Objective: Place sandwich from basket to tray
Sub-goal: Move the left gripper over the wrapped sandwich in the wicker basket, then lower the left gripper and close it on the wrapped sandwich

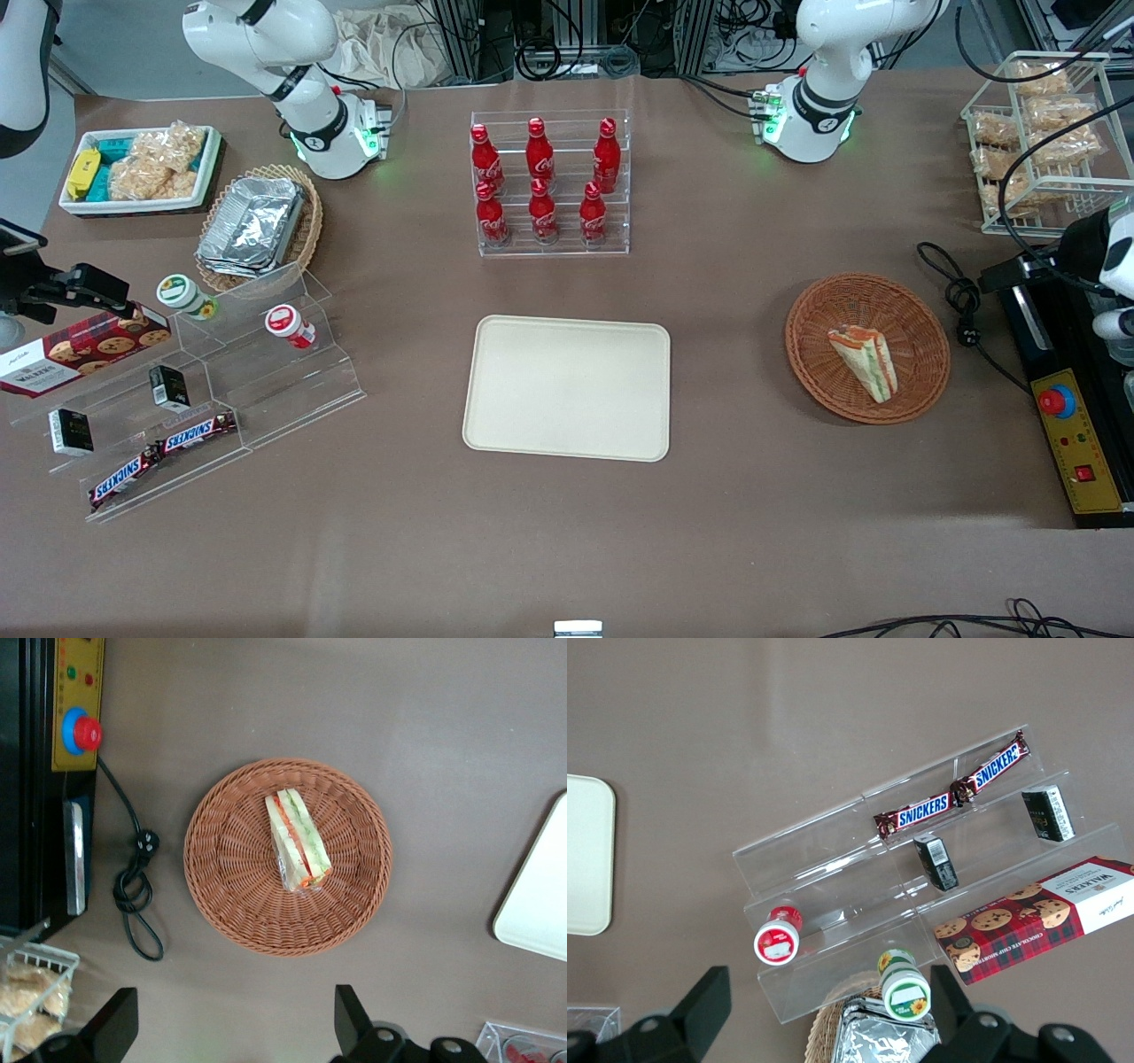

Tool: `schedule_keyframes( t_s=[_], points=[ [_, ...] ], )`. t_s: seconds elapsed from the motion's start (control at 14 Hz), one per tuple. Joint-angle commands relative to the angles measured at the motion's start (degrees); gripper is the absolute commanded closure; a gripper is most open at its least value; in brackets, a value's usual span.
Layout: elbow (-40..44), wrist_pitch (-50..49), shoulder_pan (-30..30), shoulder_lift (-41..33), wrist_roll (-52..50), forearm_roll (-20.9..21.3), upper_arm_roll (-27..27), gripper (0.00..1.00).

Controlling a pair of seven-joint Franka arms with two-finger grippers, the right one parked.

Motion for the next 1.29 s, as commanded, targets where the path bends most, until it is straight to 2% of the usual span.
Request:
schedule_keyframes(
  t_s=[0.0, 0.21, 0.43, 0.79, 1.21],
  points=[
    [-2.2, 0.7, 0.0, 0.4, -10.0, 0.4, -0.5, 0.01],
    [-7.9, 6.8, -0.4, 0.4, -22.4, 0.5, -0.8, 0.01],
    [-16.5, 16.8, -0.6, 0.1, -28.6, 0.5, -0.9, 0.01],
    [-30.1, 36.7, -0.6, -0.2, -29.2, 0.5, -0.9, 0.01],
    [-31.2, 46.4, -2.2, 5.8, -30.4, 0.3, -0.9, 0.01]
  ],
)
